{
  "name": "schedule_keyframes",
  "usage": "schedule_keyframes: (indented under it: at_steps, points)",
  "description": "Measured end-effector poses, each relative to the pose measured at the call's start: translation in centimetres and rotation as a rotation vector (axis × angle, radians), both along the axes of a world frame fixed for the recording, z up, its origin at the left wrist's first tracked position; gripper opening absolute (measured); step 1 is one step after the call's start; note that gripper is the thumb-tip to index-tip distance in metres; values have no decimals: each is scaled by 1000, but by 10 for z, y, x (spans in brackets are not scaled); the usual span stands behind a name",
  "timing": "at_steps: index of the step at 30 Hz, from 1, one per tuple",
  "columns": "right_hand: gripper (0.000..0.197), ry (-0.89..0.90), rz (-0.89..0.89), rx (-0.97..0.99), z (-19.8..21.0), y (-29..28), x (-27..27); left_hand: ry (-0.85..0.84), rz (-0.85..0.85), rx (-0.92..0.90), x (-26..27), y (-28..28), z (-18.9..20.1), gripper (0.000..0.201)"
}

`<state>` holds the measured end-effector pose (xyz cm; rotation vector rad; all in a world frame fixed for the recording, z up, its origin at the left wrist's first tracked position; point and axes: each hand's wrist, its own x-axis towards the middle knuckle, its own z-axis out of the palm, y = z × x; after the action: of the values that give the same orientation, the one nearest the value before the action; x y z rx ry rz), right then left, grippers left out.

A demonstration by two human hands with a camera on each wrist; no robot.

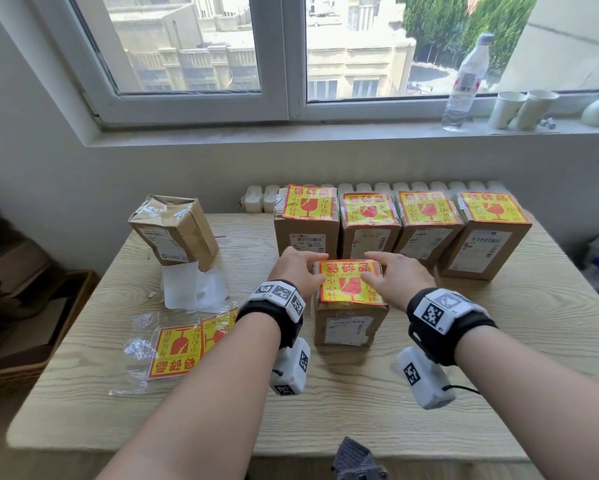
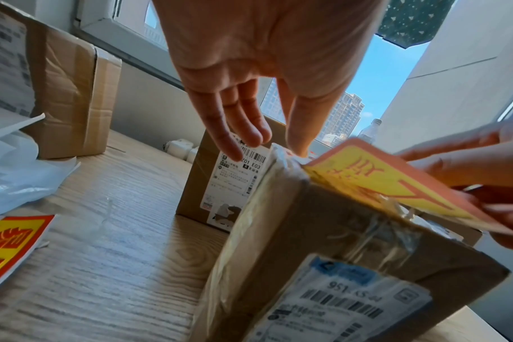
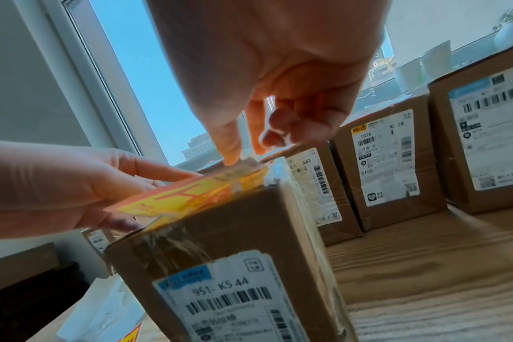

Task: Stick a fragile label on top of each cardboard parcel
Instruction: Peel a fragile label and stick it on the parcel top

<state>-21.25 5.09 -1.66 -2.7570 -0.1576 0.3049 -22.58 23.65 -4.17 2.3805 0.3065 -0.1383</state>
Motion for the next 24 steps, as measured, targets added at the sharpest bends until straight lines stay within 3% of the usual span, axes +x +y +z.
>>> schedule_keyframes:
  at_steps: [7,14,24]
  points:
    - [52,71,176,24,-8,2,-5,117,-178,86,-9,-10,0,61]
    - [57,67,86,102,-14,-19,-2,157,-175,56,-21,1,0,79]
    - [81,80,111,134,-22,-18,-8,172,-205,26,-15,-6,-7,110]
